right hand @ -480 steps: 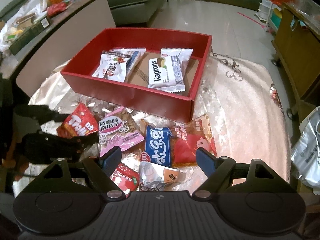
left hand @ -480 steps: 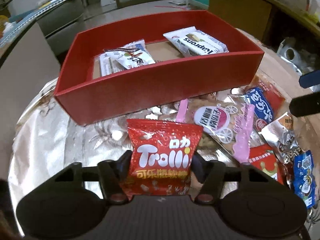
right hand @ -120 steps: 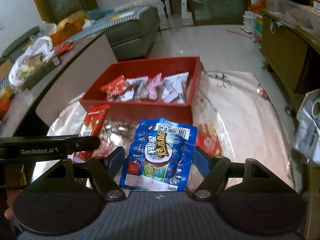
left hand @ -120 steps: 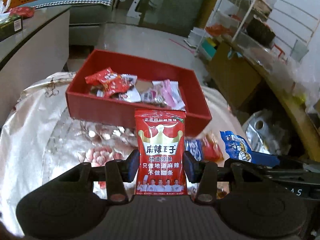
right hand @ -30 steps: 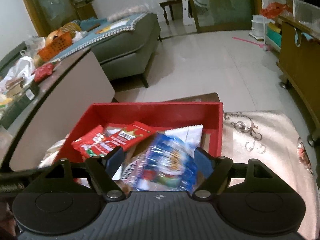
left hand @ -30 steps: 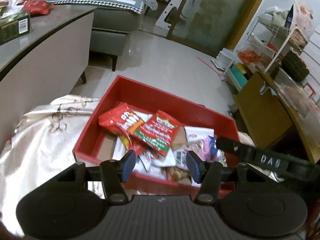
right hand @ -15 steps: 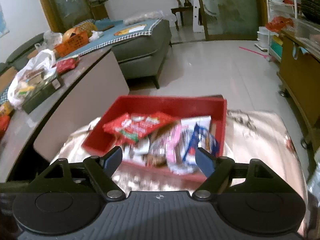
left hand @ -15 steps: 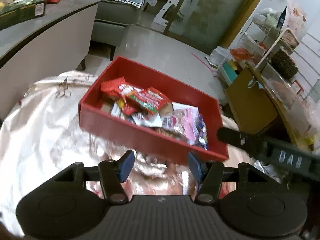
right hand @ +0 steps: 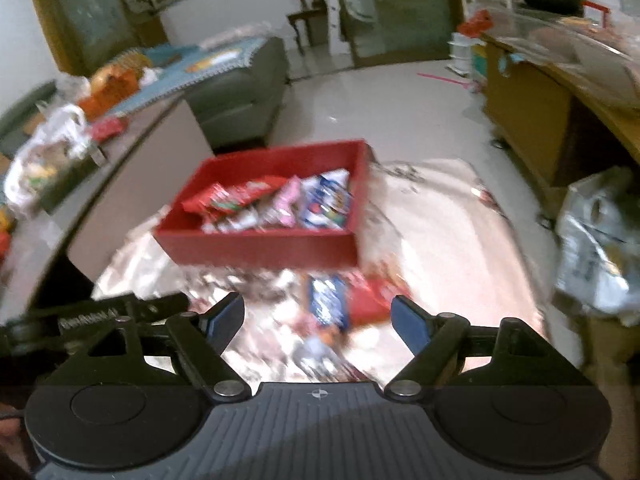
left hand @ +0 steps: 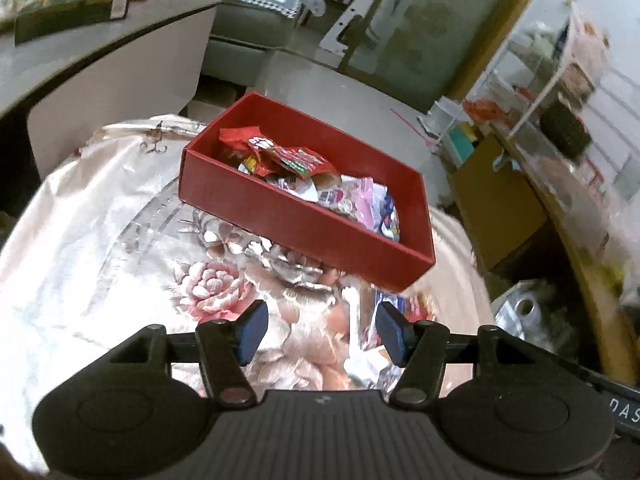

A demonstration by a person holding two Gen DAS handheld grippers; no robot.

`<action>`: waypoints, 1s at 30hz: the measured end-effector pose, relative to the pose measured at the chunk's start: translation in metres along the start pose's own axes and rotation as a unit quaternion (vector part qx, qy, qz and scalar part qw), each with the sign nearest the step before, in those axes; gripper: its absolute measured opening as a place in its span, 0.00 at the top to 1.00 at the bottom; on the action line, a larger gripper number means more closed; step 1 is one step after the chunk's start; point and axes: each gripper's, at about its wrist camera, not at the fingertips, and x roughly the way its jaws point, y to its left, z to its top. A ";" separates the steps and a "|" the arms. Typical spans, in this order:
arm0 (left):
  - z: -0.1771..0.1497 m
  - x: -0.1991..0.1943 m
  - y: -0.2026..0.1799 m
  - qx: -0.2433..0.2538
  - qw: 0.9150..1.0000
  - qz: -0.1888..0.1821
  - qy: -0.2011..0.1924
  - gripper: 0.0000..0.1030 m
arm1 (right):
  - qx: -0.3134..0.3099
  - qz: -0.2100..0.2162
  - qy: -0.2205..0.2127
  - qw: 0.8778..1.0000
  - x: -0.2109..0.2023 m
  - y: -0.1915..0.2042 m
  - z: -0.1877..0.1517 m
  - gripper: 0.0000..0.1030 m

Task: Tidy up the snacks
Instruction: 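Withdraw both tools from the tray back over the remaining packets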

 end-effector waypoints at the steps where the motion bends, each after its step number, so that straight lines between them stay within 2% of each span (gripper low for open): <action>1: -0.003 -0.001 -0.005 0.012 1.000 0.005 0.003 0.48 | 0.002 -0.007 0.005 1.000 0.000 -0.001 -0.003 0.17; 5: -0.015 -0.002 -0.018 0.040 0.999 -0.003 0.016 0.45 | 0.018 -0.030 0.028 0.999 0.007 -0.005 -0.019 0.17; 10: -0.019 0.000 -0.027 0.051 0.998 -0.018 0.024 0.45 | 0.007 -0.046 0.047 0.998 0.016 0.003 -0.030 0.17; 13: -0.016 0.006 -0.026 0.065 0.997 -0.009 0.029 0.44 | 0.004 -0.050 0.049 0.997 0.020 0.002 -0.031 0.16; 16: -0.007 0.008 -0.013 0.054 0.998 -0.006 0.034 0.44 | 0.014 -0.049 0.051 0.997 0.025 -0.004 -0.031 0.16; 24: 0.011 0.020 0.039 -0.040 0.998 0.010 0.050 0.44 | 0.019 -0.046 0.060 0.997 0.053 -0.021 -0.028 0.15; 26: 0.010 0.023 0.041 -0.042 0.998 0.012 0.050 0.45 | 0.013 -0.041 0.082 0.996 0.063 -0.022 -0.028 0.15; 30: 0.002 0.034 0.028 -0.010 0.998 0.023 0.064 0.44 | -0.027 -0.038 0.101 0.994 0.081 -0.019 -0.033 0.15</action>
